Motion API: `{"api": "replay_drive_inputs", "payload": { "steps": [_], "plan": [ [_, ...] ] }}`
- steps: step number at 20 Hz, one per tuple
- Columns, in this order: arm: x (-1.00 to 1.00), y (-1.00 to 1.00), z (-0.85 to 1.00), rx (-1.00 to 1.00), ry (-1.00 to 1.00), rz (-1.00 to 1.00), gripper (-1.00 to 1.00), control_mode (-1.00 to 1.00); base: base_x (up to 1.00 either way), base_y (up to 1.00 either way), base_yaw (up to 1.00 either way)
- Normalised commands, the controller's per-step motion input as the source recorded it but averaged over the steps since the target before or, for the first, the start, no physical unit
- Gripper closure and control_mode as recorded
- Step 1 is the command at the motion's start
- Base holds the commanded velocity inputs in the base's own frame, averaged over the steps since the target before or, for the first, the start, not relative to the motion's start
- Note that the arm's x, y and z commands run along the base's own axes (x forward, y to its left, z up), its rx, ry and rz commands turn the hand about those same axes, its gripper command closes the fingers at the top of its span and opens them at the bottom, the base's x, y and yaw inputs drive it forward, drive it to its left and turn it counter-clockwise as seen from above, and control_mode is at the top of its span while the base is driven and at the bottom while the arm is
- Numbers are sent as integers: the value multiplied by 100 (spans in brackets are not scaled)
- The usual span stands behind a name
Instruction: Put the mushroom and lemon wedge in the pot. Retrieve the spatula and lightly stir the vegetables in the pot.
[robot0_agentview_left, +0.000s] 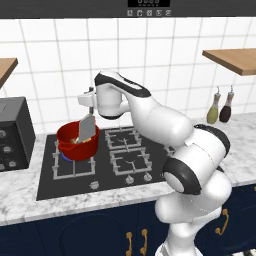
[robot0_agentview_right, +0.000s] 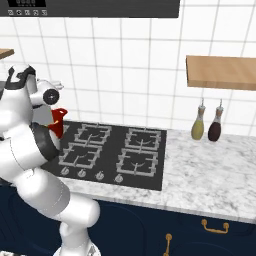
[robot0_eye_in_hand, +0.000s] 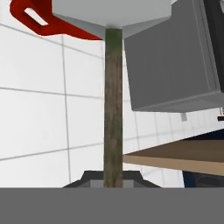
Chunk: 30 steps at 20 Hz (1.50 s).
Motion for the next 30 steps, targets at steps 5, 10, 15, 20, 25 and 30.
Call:
{"api": "replay_drive_inputs", "payload": {
  "steps": [5,10,15,20,25,30],
  "plan": [
    [22,11,0,0,0,0,100,-100,0,0,0],
    [12,25,-11,0,0,0,100,-100,0,0,0],
    [25,3,-30,0,0,0,100,-100,0,0,0],
    [15,2,-36,0,-1,0,100,-100,0,0,0],
    [11,10,-26,0,-5,0,100,-100,0,0,0],
    [7,6,-38,0,-4,0,100,-100,0,0,0]
  ]
}}
